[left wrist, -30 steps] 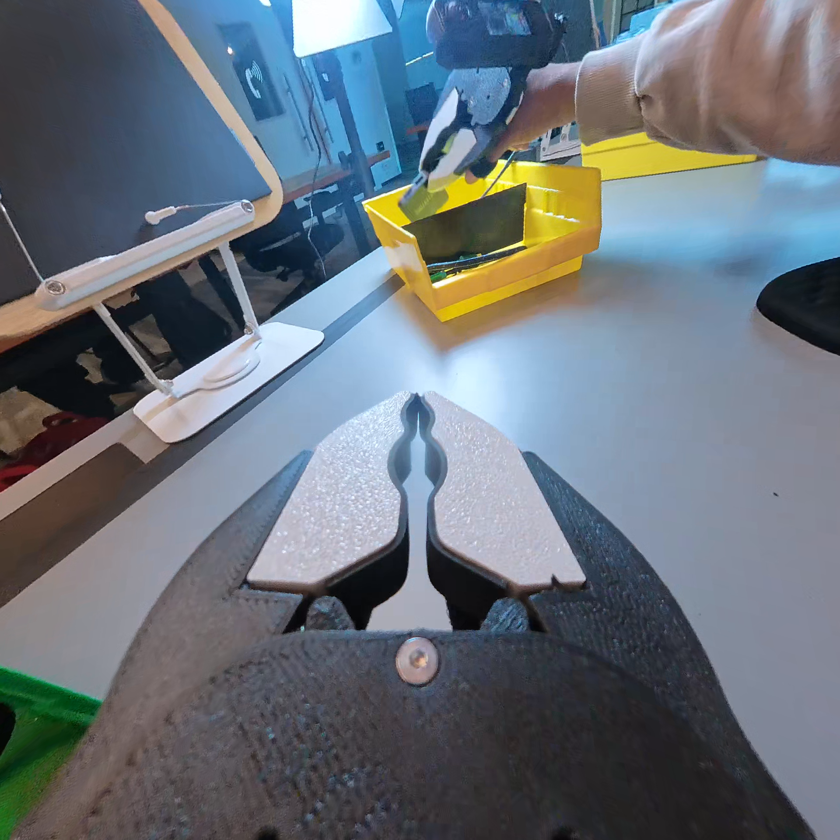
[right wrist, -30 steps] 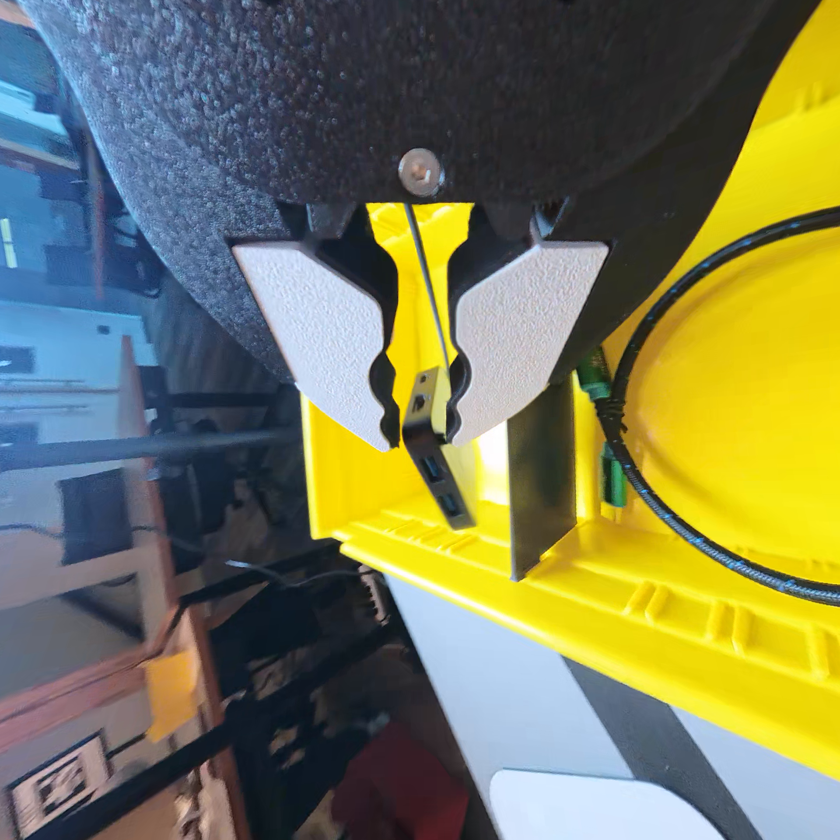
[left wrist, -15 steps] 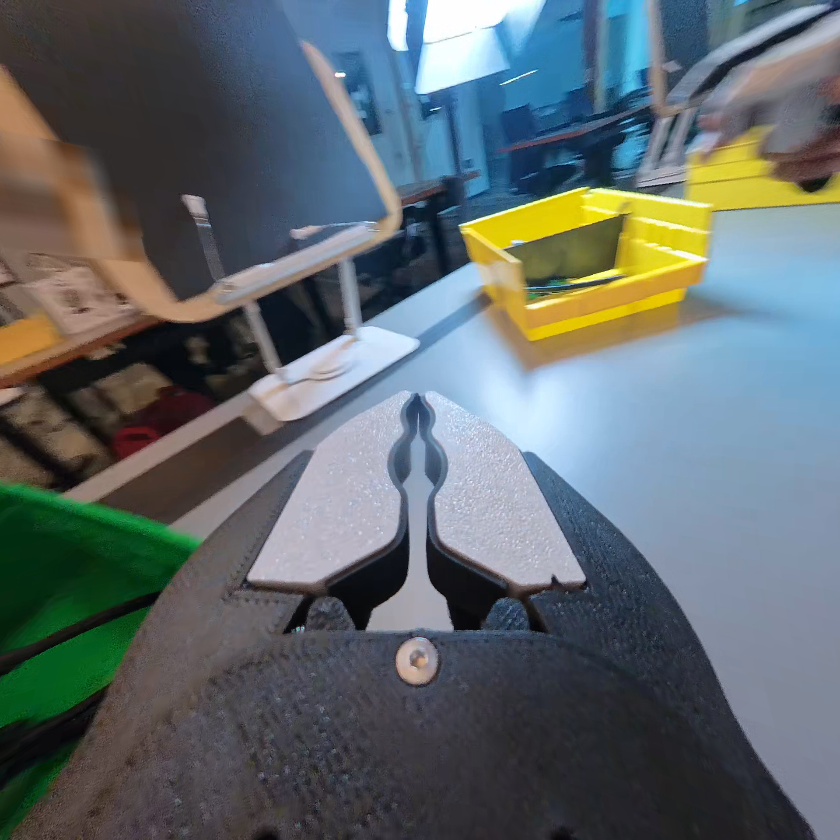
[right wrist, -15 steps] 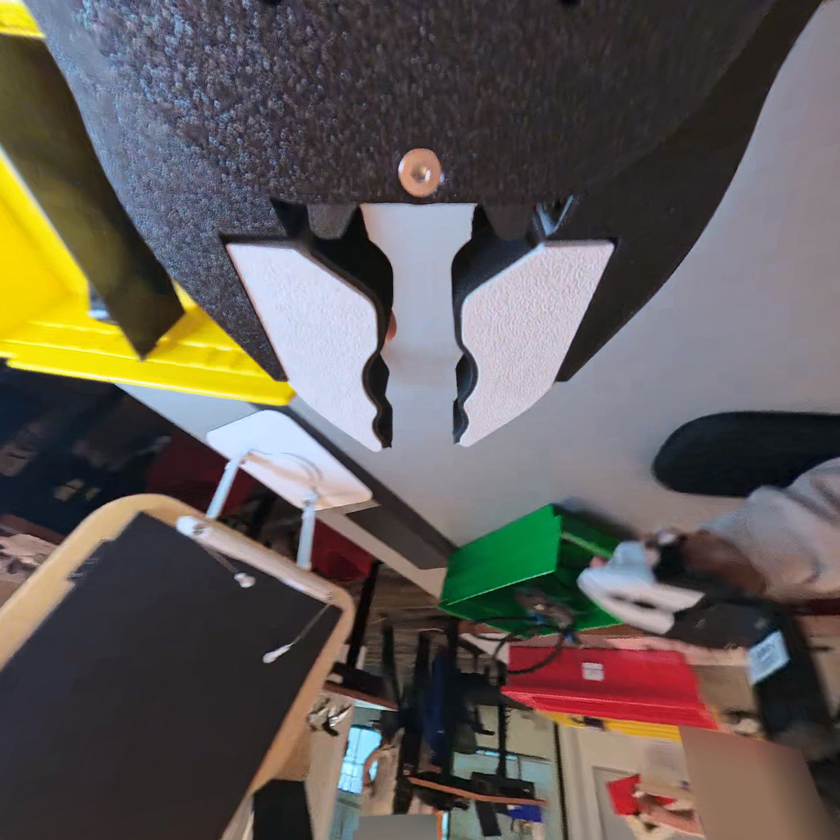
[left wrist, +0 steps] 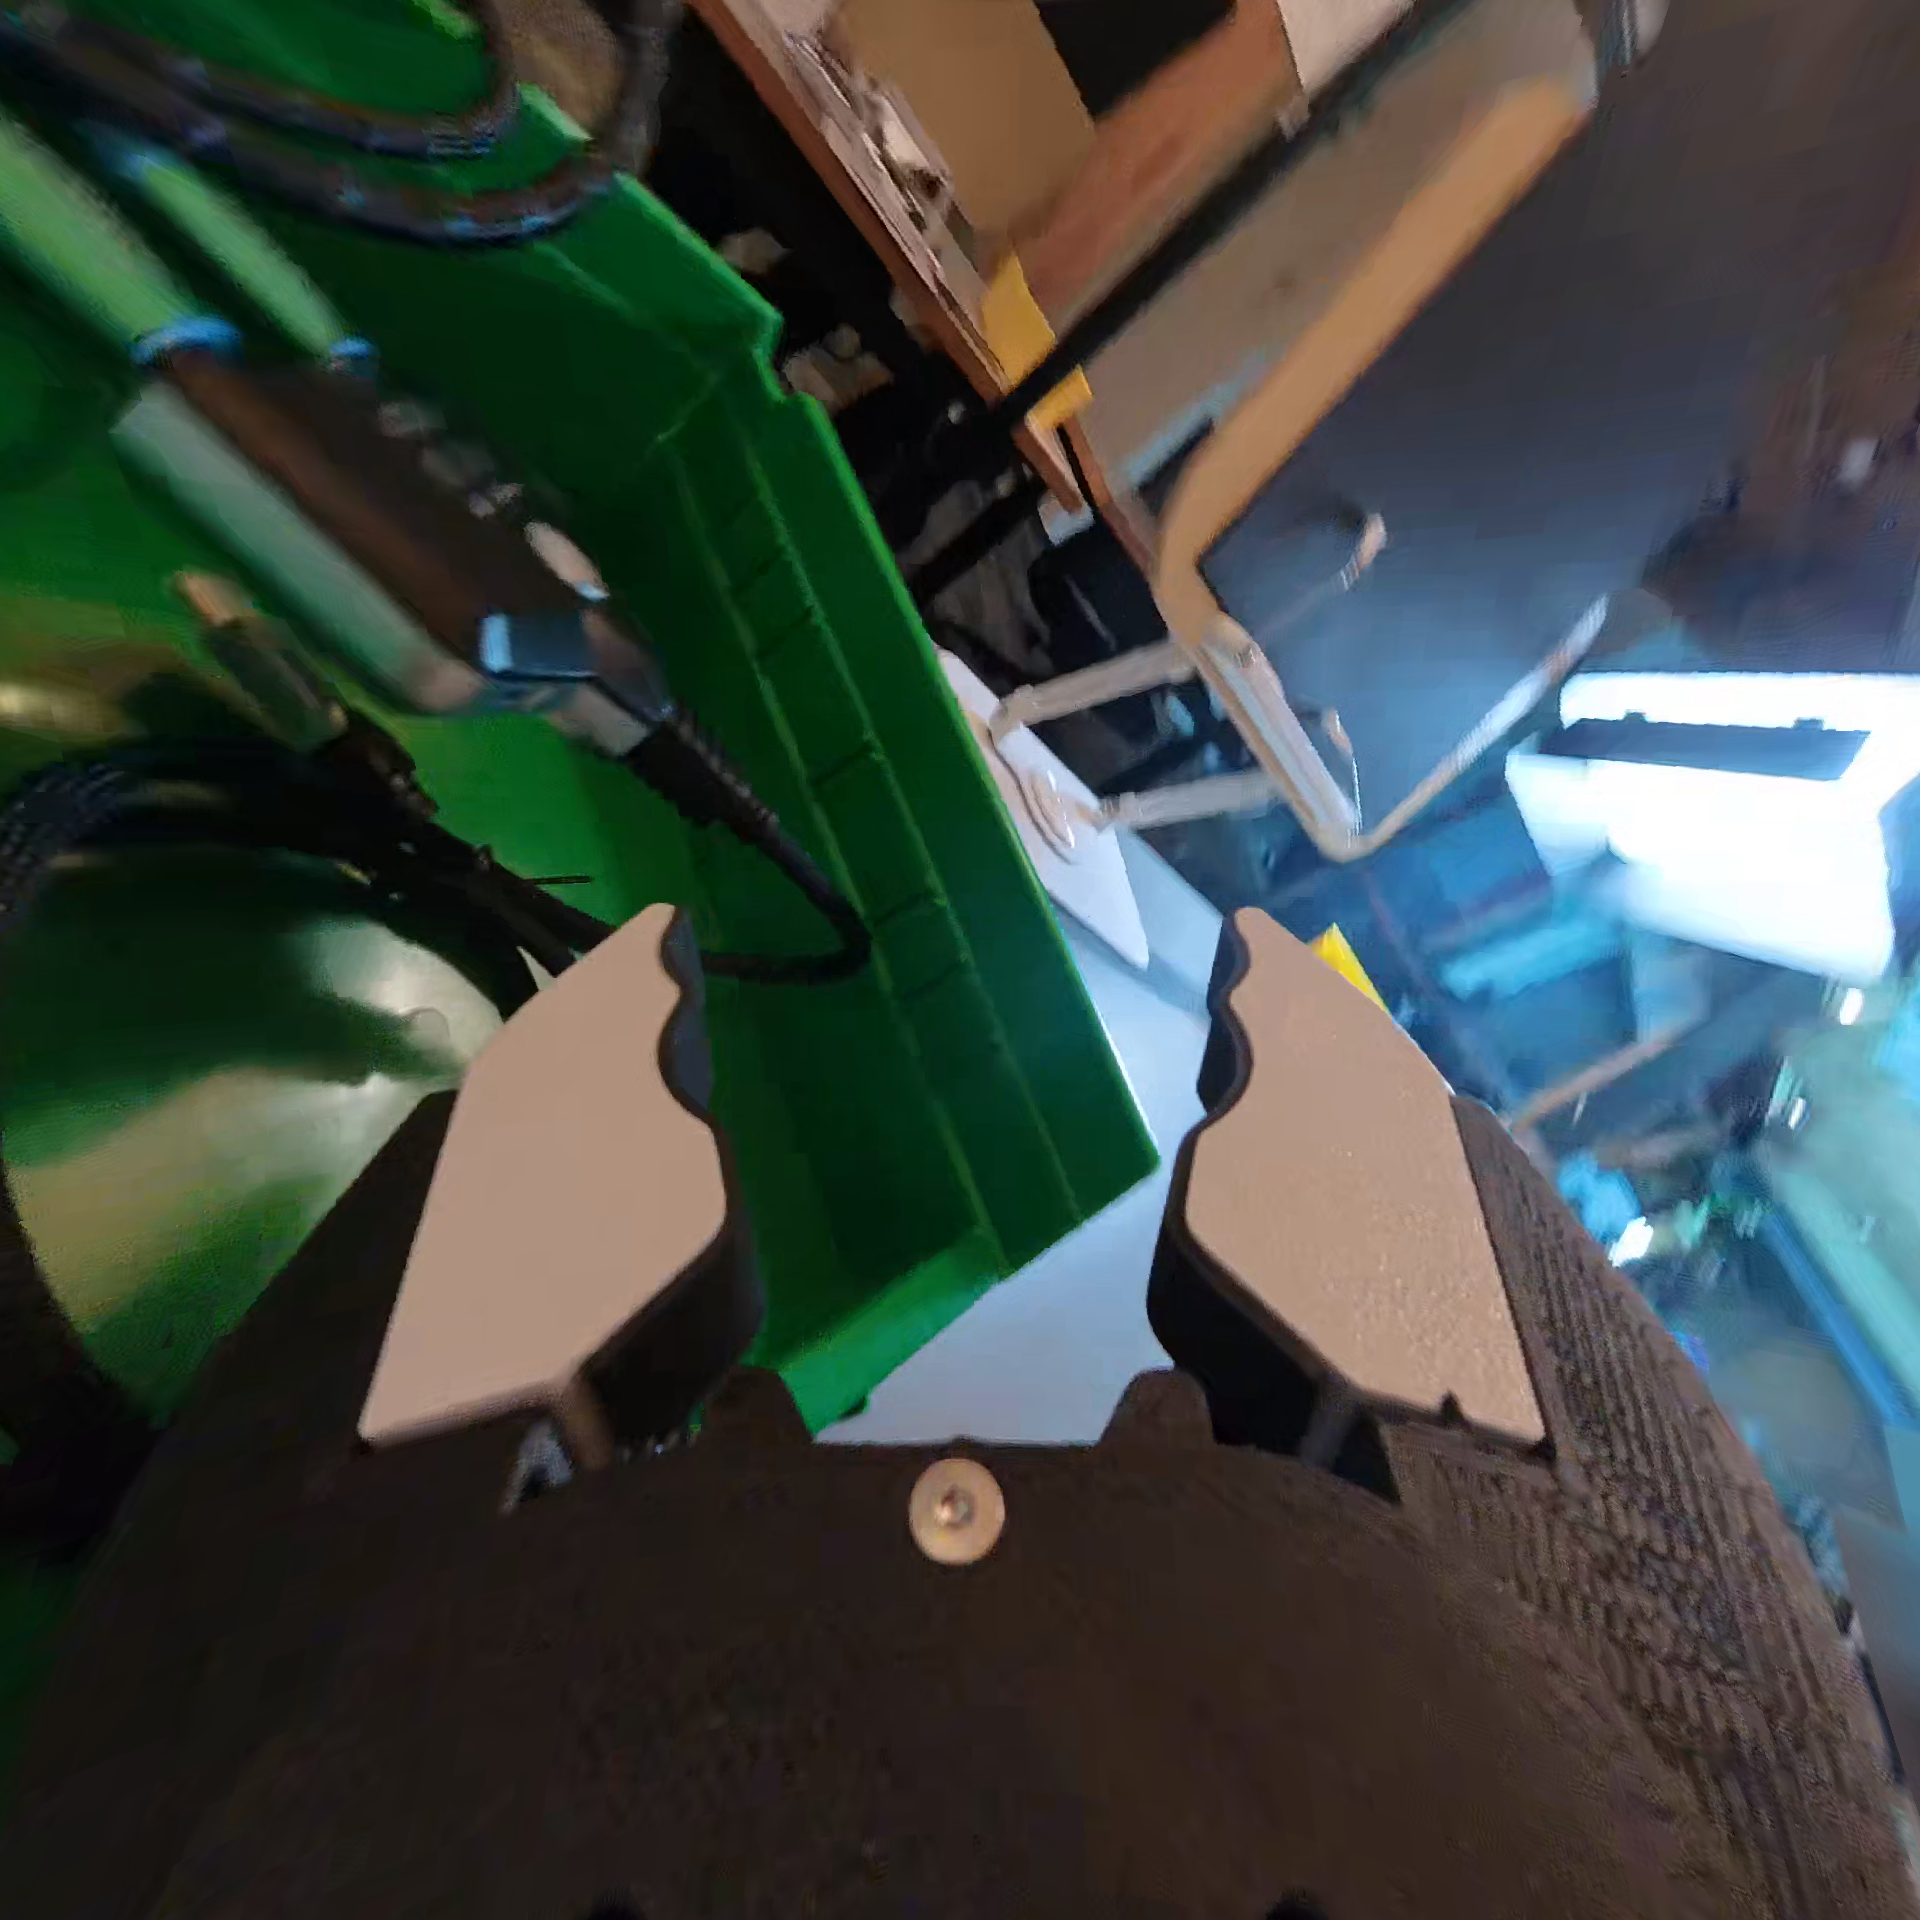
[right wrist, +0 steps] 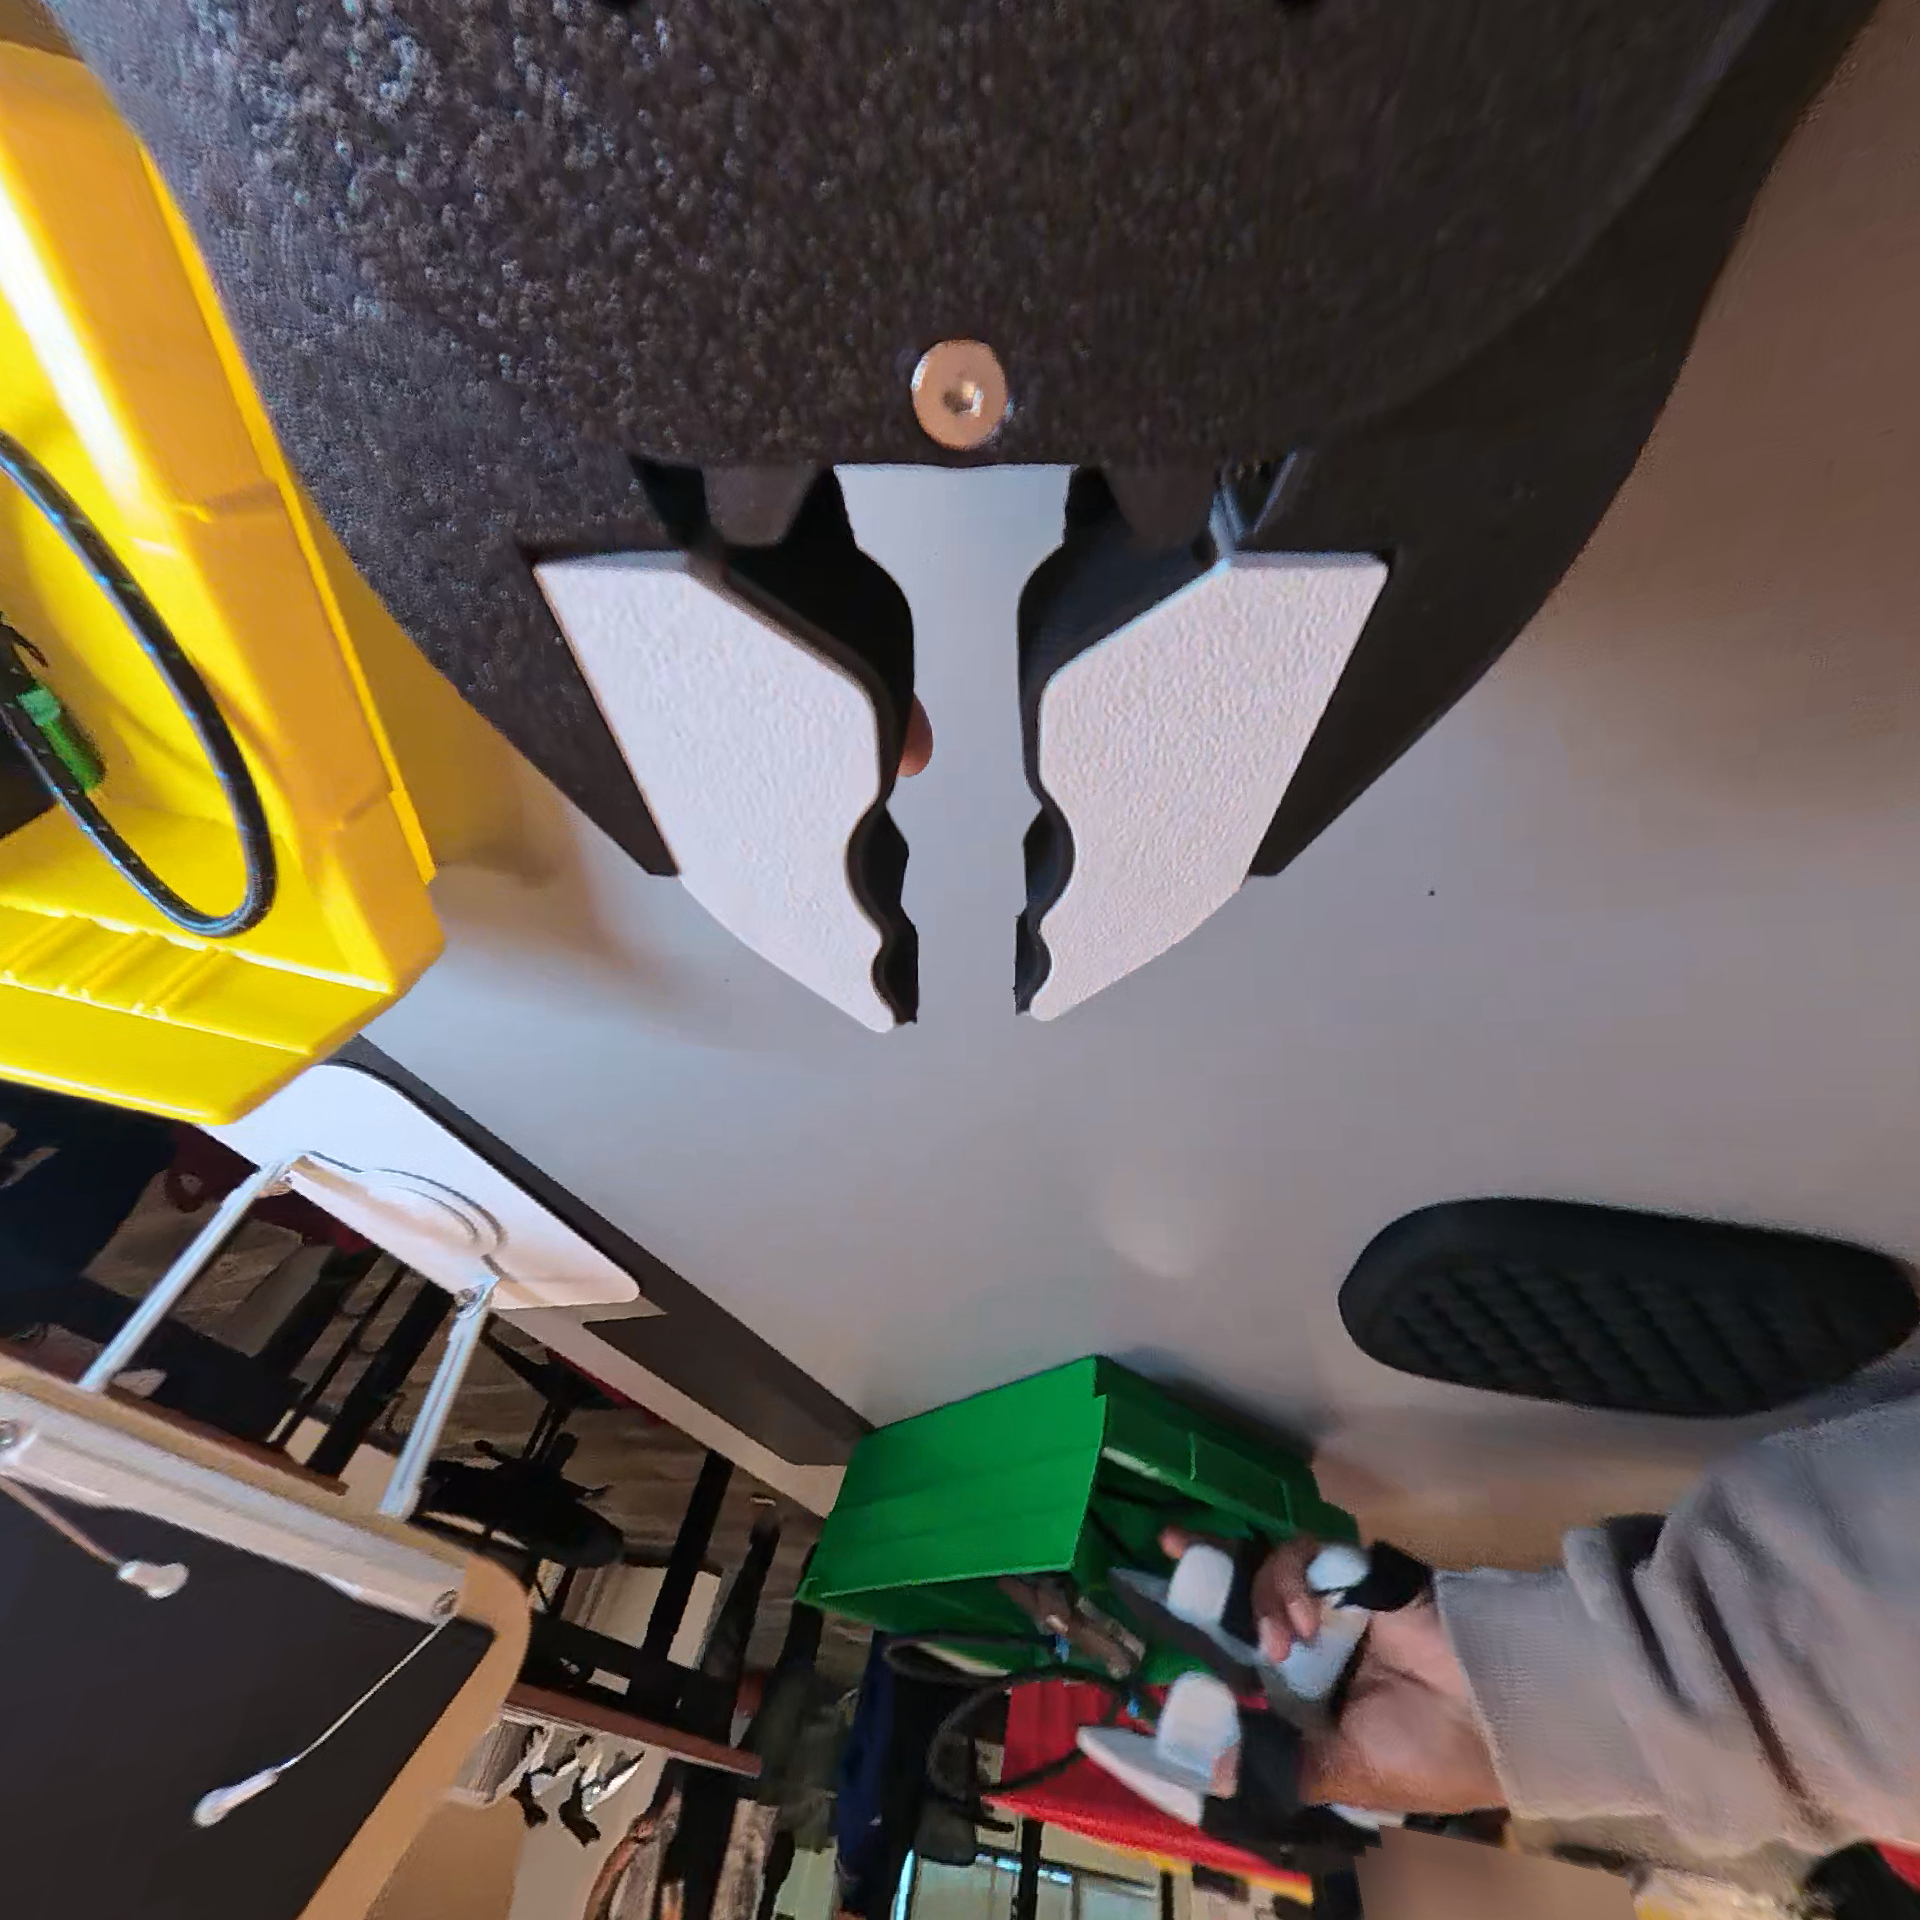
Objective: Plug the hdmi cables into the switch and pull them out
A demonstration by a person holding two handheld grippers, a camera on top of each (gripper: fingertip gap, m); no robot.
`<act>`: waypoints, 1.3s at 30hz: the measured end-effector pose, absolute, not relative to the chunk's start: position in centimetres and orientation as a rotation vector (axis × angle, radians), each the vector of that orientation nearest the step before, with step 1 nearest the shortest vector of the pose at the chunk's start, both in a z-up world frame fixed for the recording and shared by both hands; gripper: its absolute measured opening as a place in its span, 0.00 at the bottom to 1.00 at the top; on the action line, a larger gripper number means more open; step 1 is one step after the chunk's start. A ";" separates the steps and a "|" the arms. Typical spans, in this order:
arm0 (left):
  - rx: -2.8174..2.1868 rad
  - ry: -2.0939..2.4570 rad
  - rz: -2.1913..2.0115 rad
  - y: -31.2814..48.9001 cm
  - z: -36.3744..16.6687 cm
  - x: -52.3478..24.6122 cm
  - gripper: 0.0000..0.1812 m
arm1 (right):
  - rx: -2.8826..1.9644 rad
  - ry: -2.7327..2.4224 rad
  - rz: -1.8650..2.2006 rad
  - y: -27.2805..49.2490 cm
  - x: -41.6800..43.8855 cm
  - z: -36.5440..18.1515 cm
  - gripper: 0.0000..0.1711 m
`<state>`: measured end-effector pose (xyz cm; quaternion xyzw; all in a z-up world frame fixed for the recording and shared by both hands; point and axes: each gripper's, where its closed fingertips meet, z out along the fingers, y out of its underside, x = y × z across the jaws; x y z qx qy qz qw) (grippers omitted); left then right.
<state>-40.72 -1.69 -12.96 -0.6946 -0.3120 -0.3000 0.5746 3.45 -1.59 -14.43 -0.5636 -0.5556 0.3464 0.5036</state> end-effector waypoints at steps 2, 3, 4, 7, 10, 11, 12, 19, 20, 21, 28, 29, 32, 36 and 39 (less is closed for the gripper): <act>-1.511 -0.873 -0.742 -0.7 -12.9 -42.0 0.52 | -1.358 -1.389 0.799 -2.1 3.5 -15.4 0.10; -1.480 -0.932 -0.724 -0.2 -13.0 -43.1 0.52 | -1.353 -1.407 0.769 -2.3 3.7 -15.8 0.10; -1.463 -0.983 -0.687 0.2 -13.2 -44.3 0.51 | -1.340 -1.411 0.740 -2.3 3.9 -15.8 0.10; -1.407 -1.148 -0.617 0.9 -14.6 -48.1 0.43 | -1.301 -1.371 0.735 -2.2 4.6 -14.7 0.08; -1.391 -1.173 -0.604 1.6 -14.9 -49.4 0.22 | -1.281 -1.331 0.744 -1.9 5.1 -13.7 0.06; -1.402 -1.142 -0.589 1.8 -14.5 -49.4 0.18 | -1.278 -1.325 0.732 -1.7 5.2 -13.6 0.06; -1.406 -1.107 -0.564 1.8 -13.8 -49.5 0.18 | -1.277 -1.323 0.723 -1.6 5.3 -13.7 0.06; -1.339 -0.522 -0.500 -0.2 0.0 -44.1 0.14 | -1.266 -1.335 0.703 -1.2 5.3 -14.2 0.05; -1.336 -0.418 -0.497 -0.9 2.3 -42.5 0.13 | -1.254 -1.328 0.700 -1.3 5.2 -14.0 0.05; -1.343 -0.311 -0.497 -1.6 4.5 -40.6 0.13 | -1.238 -1.323 0.695 -1.4 5.1 -13.7 0.05; -1.611 0.216 -0.865 -4.3 7.2 -22.7 0.12 | -0.978 -1.350 0.480 -3.4 2.5 -7.6 0.08; -1.648 0.273 -0.943 -4.7 6.2 -20.0 0.12 | -0.912 -1.362 0.422 -3.8 1.9 -6.5 0.08; -1.714 0.436 -1.173 -6.3 2.7 -12.5 0.12 | -0.741 -1.359 0.238 -4.2 0.2 -4.1 0.12; -1.738 0.452 -1.463 -6.6 -2.4 -6.4 0.12 | -0.550 -1.318 -0.037 -3.9 -1.9 -4.6 0.19; -1.758 0.382 -1.589 -5.2 -6.3 -5.0 0.12 | -0.592 -1.342 -0.083 -2.9 -2.2 -7.6 0.23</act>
